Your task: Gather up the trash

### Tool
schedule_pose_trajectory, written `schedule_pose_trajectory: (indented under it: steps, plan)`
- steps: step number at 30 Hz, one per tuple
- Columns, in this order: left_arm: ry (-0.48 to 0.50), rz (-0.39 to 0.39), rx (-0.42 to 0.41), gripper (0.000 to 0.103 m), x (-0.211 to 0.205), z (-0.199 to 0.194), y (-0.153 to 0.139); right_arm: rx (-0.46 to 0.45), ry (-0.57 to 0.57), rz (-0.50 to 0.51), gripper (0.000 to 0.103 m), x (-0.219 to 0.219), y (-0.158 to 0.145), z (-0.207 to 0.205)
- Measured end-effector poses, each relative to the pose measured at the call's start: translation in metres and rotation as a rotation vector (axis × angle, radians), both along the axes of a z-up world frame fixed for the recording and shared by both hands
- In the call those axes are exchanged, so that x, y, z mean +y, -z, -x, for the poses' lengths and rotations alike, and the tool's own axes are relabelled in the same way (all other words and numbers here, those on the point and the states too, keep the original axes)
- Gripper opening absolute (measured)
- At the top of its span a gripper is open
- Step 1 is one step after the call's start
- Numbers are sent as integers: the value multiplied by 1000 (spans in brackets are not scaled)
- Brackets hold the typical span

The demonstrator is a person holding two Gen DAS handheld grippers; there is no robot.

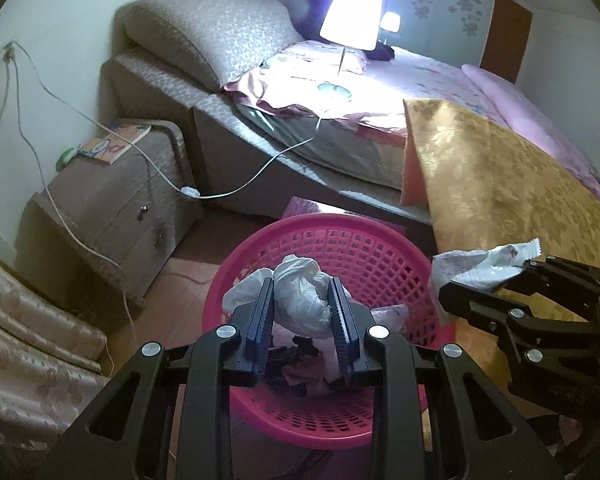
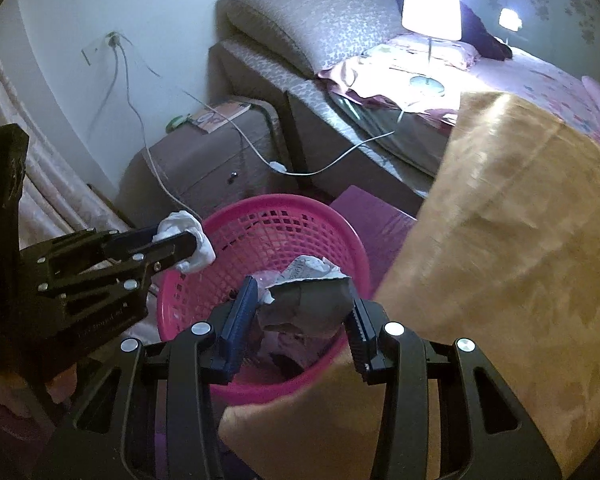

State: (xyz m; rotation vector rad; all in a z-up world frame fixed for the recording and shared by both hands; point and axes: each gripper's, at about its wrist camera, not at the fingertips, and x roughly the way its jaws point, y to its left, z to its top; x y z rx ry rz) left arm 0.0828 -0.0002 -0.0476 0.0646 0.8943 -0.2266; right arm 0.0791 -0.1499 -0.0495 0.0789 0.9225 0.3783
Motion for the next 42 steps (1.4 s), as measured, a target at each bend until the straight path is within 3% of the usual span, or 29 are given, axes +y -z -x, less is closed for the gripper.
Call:
schedule_pose_trajectory:
  steps: [10, 11, 13, 15, 17, 20, 26, 34, 42]
  plan:
    - [-21, 5, 41, 30, 7, -10, 11, 86, -23, -52, 45, 10, 15, -22]
    - [-25, 7, 43, 34, 8, -10, 11, 85, -20, -57, 47, 10, 15, -23]
    - [-31, 12, 44, 39, 10, -11, 11, 81, -6, -73, 63, 8, 13, -22]
    - [-40, 18, 40, 45, 12, -10, 9, 79, 11, -97, 69, 4, 11, -21]
    - [-47, 27, 37, 57, 14, -9, 7, 78, 26, -107, 71, 0, 9, -21]
    - [-64, 43, 32, 66, 19, -8, 3, 67, 47, -113, 74, -5, 6, -17]
    - [-115, 2, -31, 79, 23, 6, -14, -19, 91, -65, 83, -9, -10, 8]
    - [-173, -94, -152, 85, 27, 40, -41, -179, 145, 6, 94, -10, -31, 54]
    - [-198, -131, -224, 89, 28, 75, -57, -267, 147, 42, 96, 0, -46, 82]
